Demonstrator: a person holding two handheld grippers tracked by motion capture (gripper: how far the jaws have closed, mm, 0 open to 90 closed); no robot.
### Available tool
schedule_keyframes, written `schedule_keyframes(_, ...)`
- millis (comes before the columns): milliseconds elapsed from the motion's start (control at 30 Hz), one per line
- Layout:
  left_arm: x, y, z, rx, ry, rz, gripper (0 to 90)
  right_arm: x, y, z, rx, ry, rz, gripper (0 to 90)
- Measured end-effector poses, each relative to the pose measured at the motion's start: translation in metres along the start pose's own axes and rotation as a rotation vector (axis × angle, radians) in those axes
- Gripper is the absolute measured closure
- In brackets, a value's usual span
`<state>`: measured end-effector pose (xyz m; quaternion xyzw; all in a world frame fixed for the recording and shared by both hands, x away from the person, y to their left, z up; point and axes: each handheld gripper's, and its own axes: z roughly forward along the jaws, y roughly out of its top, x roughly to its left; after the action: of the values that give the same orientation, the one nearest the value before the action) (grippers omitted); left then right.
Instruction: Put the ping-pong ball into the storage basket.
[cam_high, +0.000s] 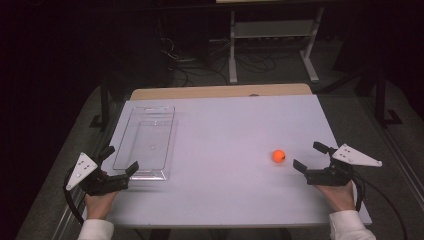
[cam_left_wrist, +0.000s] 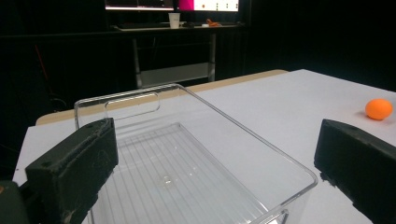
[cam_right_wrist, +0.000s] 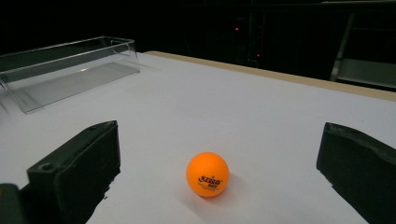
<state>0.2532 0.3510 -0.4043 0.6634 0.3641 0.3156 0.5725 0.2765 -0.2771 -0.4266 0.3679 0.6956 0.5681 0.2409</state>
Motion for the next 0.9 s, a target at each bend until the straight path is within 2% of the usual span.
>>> schedule_keyframes(367,-0.001,0.002,0.002,0.024,-0.035,0.0,0.0,0.0,-0.001,0.0,0.009,-0.005,-0.003,0.0)
schedule_keyframes(567,-0.005,0.006,0.006,0.058,-0.064,0.023,0.0,0.0,-0.001,0.001,0.013,-0.004,-0.007,0.0)
schedule_keyframes(667,-0.006,0.009,0.009,0.083,-0.081,0.039,0.0,0.0,-0.001,0.001,0.013,-0.005,-0.008,0.0)
schedule_keyframes(900,-0.009,0.023,0.015,0.094,-0.106,0.057,0.0,0.0,-0.001,0.001,0.023,-0.005,-0.009,0.0)
